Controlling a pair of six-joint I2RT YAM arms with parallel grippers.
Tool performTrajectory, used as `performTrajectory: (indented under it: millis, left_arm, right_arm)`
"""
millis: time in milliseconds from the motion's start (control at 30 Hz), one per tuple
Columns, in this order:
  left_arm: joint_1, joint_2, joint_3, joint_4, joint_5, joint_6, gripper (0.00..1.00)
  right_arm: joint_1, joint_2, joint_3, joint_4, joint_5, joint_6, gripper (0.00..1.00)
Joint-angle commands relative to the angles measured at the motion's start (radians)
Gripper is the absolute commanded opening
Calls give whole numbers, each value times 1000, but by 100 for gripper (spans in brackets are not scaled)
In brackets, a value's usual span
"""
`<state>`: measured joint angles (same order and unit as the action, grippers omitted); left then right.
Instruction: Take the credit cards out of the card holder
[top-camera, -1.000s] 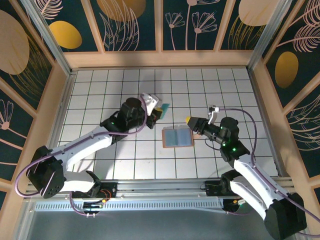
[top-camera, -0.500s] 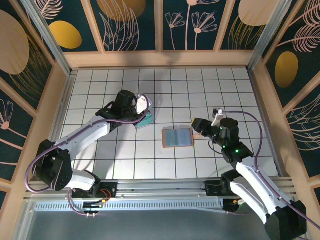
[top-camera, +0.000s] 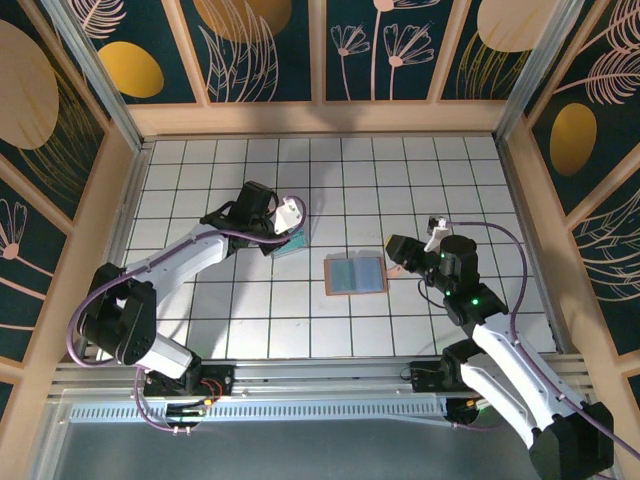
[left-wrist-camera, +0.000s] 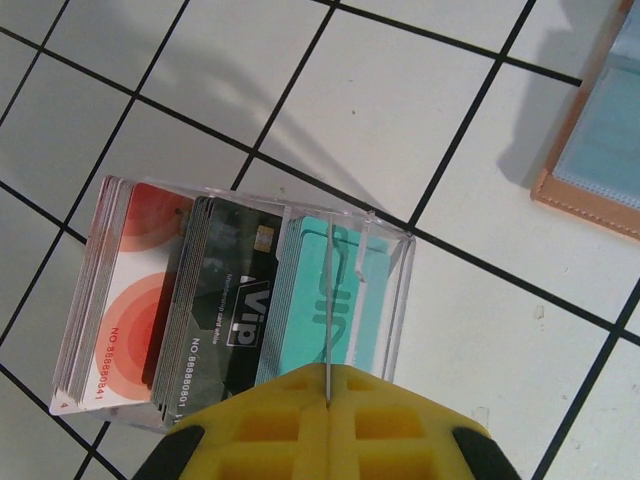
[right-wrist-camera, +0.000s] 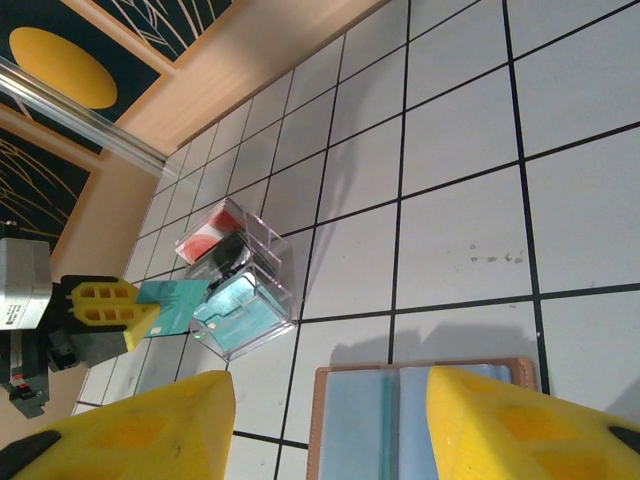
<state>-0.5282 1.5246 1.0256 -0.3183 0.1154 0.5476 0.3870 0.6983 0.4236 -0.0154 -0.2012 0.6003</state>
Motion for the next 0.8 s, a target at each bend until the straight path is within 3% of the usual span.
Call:
performTrajectory:
  millis: [0,767]
  left_arm:
    - [11,29,36,-26,-11,53,0]
    - [28,149,74,-36,10,121,0]
  right_arm:
    - [2,-13,40,-8,25,-13,53]
    - [2,-14,38,-7,17,-15,51]
